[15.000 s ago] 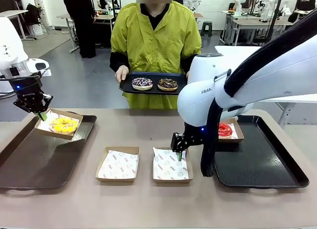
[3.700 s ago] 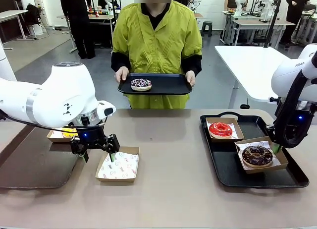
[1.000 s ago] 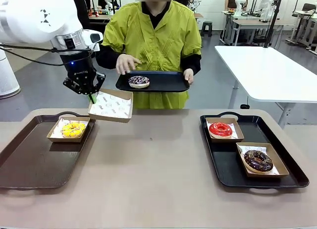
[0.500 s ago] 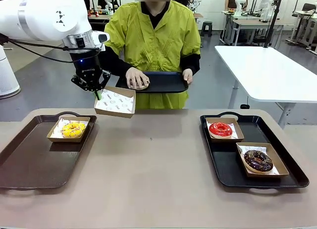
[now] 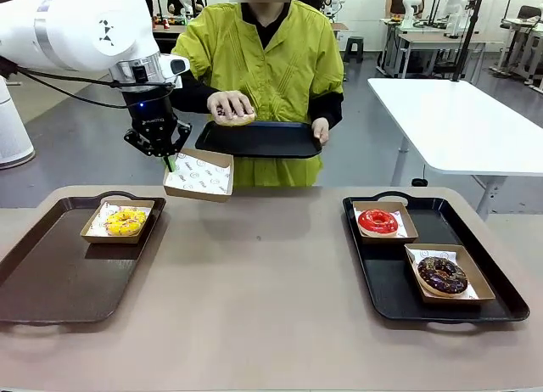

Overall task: Individually package the donuts and arrange them on the tray.
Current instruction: Place the picked Paper togo box on the Handle tray while simultaneously picking up another Paper togo box from the table with the other hand, then place the picked Paper togo box on the Handle tray.

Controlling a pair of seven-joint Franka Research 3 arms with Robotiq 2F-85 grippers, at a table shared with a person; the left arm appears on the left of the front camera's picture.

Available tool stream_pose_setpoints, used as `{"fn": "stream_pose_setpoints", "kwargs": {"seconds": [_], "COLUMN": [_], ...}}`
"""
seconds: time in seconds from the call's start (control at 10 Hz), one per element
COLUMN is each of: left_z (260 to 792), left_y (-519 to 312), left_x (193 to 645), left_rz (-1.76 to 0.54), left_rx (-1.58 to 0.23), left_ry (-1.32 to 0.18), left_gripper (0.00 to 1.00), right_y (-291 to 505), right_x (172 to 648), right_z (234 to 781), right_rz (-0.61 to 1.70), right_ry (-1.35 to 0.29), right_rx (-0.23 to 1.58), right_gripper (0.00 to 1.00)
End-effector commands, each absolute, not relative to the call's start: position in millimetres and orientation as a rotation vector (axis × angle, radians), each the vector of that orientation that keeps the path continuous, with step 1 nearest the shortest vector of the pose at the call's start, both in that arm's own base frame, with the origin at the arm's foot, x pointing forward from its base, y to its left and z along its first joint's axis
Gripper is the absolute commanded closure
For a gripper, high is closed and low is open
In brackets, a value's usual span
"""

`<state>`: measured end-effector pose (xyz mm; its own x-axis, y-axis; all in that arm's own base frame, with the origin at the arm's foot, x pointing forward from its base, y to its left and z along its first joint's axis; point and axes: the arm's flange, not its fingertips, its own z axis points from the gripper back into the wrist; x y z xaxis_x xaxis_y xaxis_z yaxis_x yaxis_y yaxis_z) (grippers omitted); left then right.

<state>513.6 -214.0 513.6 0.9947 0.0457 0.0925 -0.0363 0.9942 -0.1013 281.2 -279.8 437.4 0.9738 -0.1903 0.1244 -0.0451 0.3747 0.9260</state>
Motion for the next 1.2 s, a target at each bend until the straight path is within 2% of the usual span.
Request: {"fn": "stream_pose_setpoints", "kwargs": {"seconds": [0.0, 1.1], "left_z": [515.2, 515.2], "left_y": [-212.4, -212.4], "left_x": [512.6, 512.6], "left_rz": [0.044, 0.044], "left_rx": [-0.099, -0.099], "left_ry": [-0.098, -0.098], "left_gripper": [1.0, 1.0], "right_y": [-284.2, -284.2], "right_x": [277.9, 277.9], "right_z": [437.4, 437.4], "right_rz": [-0.073, -0.073], "right_ry": [-0.213, -0.213], "right_rx": [1.186, 1.186], "right_gripper": [0.0, 0.0]}}
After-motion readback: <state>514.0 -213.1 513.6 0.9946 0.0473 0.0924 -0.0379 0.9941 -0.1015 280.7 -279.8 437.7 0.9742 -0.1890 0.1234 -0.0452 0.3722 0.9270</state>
